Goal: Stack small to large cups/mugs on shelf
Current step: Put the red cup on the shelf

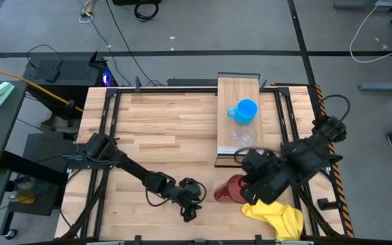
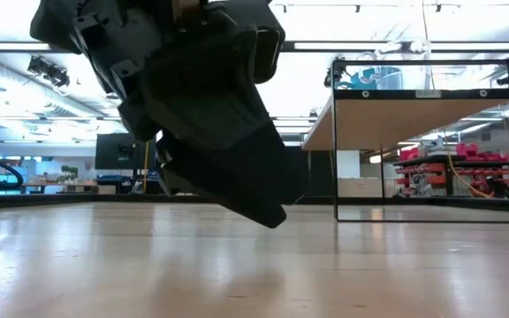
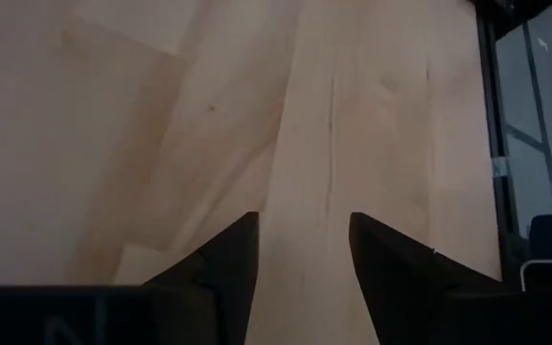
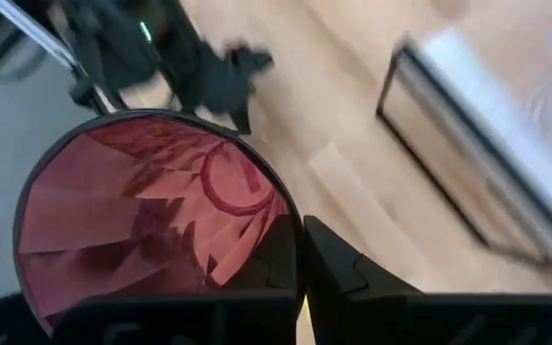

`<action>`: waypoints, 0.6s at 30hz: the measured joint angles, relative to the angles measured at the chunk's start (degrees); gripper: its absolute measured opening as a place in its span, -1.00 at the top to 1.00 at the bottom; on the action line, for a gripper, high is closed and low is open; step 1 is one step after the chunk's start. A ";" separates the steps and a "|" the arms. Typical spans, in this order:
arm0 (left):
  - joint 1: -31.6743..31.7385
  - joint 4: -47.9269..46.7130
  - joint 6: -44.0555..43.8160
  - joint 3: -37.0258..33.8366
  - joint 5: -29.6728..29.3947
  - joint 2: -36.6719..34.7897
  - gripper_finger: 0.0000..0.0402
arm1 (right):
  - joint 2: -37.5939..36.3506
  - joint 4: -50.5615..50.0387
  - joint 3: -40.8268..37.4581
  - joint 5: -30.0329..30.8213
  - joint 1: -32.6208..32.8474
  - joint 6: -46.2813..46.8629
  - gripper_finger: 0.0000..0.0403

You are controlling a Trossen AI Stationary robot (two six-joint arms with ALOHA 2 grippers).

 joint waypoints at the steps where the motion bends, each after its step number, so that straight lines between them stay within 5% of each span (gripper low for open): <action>1: 0.00 0.08 -0.06 0.00 -0.17 0.00 0.14 | -0.05 0.24 0.76 0.90 -0.62 -1.29 0.97; 18: 0.13 0.42 -5.66 0.00 -5.16 0.04 0.14 | 0.08 0.26 11.15 3.23 -30.91 -36.31 0.97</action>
